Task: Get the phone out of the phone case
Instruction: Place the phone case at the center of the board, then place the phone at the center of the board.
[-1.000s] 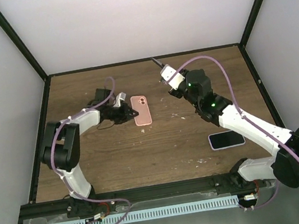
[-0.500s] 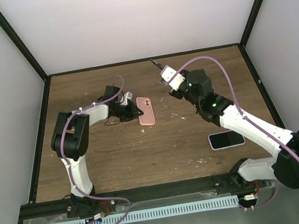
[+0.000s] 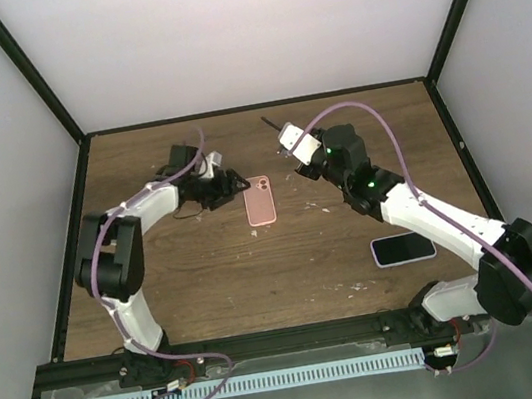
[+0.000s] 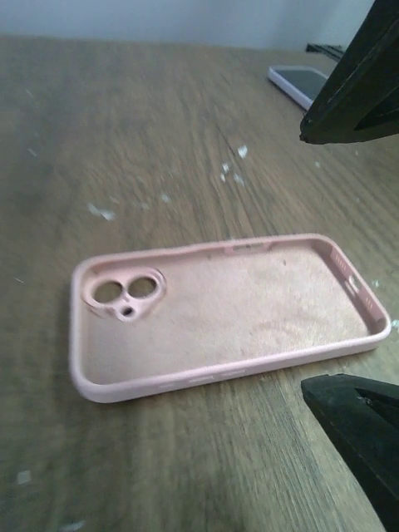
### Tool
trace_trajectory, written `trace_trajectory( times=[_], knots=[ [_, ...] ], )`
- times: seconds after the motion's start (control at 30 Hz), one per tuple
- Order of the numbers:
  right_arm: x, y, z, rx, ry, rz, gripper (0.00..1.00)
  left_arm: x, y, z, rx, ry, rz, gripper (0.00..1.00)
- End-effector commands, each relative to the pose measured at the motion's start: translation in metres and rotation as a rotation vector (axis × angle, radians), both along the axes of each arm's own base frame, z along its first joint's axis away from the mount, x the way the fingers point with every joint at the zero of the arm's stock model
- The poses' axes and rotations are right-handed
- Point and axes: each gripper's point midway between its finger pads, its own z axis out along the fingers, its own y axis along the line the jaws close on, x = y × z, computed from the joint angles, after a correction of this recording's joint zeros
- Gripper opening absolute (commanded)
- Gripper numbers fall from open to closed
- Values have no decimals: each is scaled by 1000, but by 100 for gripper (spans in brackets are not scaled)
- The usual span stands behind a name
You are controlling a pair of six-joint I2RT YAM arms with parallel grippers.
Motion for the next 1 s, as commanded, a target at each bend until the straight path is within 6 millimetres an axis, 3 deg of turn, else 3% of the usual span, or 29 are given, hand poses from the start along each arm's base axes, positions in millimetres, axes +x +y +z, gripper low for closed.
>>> trace_trajectory(
  times=[0.0, 0.17, 0.47, 0.7, 0.97],
  knots=[
    [7, 7, 48, 51, -141, 25, 1, 9, 15, 56, -82, -119, 28, 78],
    [7, 15, 34, -36, -172, 57, 1, 8, 29, 97, -180, -188, 83, 88],
    [2, 27, 28, -182, -302, 97, 1, 10, 28, 163, -332, -292, 126, 99],
    [-7, 30, 20, -260, -322, 143, 1, 17, 27, 175, -406, -303, 144, 100],
    [-13, 33, 14, -356, -336, 199, 1, 28, 24, 170, -496, -277, 191, 98]
  ],
)
